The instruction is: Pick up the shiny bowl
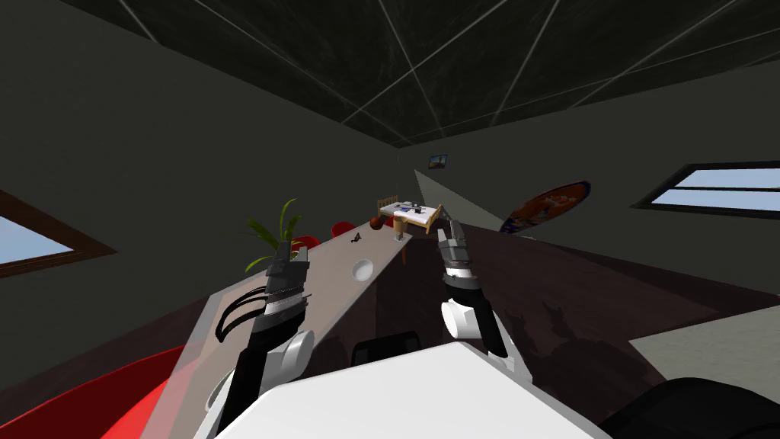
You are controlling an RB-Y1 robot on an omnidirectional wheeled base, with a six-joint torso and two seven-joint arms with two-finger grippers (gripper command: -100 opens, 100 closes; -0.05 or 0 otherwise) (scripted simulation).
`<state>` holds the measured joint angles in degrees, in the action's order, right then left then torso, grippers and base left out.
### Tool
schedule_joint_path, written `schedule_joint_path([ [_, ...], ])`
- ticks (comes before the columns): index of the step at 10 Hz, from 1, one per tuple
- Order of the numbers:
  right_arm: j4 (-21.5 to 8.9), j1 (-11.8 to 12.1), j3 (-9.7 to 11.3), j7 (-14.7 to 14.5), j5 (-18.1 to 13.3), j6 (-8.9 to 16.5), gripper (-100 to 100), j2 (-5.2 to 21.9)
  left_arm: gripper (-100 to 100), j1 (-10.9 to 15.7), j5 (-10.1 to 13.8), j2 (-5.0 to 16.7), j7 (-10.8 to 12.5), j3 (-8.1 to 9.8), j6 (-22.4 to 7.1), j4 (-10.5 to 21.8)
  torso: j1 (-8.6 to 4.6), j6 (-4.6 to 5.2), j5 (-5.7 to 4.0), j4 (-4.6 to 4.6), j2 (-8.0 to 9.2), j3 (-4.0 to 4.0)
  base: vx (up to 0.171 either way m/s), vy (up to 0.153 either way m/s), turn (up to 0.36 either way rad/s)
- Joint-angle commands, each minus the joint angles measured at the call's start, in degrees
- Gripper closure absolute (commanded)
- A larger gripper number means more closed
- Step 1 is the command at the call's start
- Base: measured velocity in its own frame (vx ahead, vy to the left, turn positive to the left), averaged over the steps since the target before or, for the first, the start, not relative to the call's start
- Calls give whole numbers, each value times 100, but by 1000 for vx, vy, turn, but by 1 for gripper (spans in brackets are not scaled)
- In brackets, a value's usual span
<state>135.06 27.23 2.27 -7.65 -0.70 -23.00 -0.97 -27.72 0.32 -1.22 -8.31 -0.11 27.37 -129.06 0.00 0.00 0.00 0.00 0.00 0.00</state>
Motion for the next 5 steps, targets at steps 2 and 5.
schedule_joint_path([
  [2,0,0,0,0,0,0,0,0,-100,-38,47,320,19,10,-161,44,-1,0,0,0,-1,-1,7,-13,-35],
  [5,0,0,0,0,0,0,0,0,-100,-131,165,667,69,23,-550,145,-14,1,-3,-2,-7,-4,21,-40,-53],
])
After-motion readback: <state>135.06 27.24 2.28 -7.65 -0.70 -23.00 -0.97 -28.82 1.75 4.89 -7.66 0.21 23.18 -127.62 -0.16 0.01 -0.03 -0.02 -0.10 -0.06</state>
